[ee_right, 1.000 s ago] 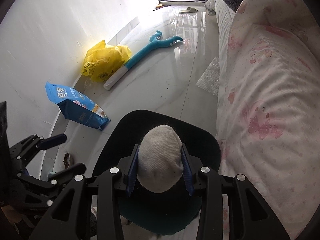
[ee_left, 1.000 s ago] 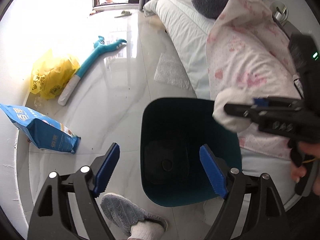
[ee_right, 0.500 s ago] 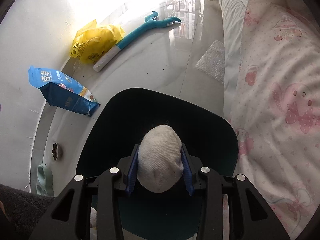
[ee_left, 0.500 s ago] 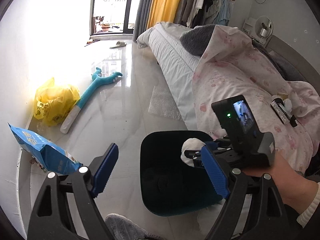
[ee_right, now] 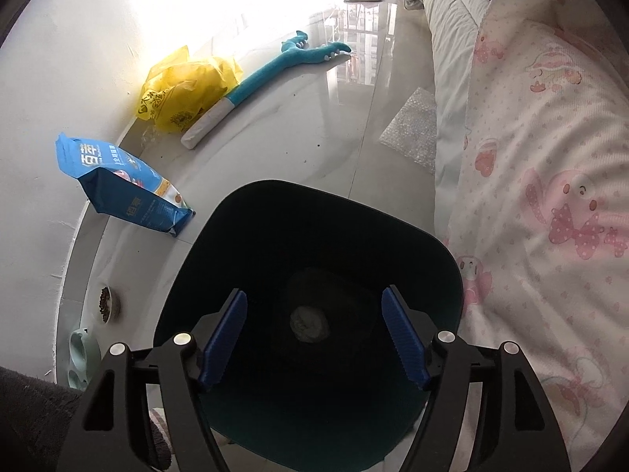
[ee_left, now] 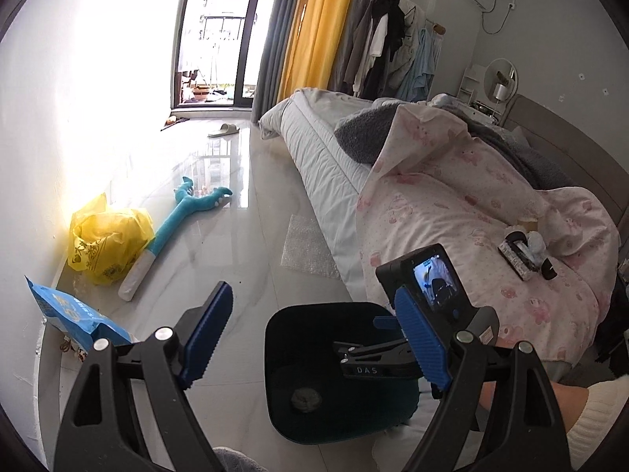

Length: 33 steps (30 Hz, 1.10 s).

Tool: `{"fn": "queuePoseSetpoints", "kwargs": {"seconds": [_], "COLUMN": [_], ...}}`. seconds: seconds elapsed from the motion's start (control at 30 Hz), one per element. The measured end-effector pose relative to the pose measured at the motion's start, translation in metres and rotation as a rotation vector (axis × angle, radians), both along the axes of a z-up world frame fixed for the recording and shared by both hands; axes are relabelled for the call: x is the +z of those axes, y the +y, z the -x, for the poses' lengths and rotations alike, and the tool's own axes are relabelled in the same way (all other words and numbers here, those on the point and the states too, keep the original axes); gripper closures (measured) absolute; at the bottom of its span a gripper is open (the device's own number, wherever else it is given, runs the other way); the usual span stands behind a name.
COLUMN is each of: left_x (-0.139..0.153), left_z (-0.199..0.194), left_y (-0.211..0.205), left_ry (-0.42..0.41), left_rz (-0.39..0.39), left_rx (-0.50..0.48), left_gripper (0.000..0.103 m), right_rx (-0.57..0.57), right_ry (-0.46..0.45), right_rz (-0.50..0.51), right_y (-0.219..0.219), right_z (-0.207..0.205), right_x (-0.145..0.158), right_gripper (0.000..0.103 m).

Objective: Collect trash
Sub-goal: 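Open both grippers to drop the tape core and sock ball into the bin, then move both grippers back over the remaining items on the bed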

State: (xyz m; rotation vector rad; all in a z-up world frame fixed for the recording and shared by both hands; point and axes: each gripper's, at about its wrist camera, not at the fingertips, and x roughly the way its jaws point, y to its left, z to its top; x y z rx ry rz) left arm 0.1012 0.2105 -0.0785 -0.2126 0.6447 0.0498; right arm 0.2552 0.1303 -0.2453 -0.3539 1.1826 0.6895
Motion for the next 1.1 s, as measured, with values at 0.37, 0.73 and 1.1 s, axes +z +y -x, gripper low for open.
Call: {"fn": "queuePoseSetpoints", "kwargs": {"seconds": [0.37,0.73,1.1], "left_x": [0.025,0.035,0.047], "left_z": [-0.010,-0.033,-0.055], "left_y": [-0.011,-0.030,-0.072], "left_ry": [-0.055,-0.067,-0.111], "left_rz": [0.003,0.016,0.037], "left_rx": [0.004,0.034,0.007], "left_gripper": [0.014,0.010,0.007], "right_rx": [0.081,0.051,-0.043], "right_ry": [-0.111,-0.287,-0.412], "right_rz": [-0.148,-0.278,-0.365], "right_y": [-0.020,-0.082,-0.157], "right_z": [0.019,0.017,0.001], "right_x": [0.057,0.117,0.164], "right_gripper": [0.028,0.027,0.018]}}
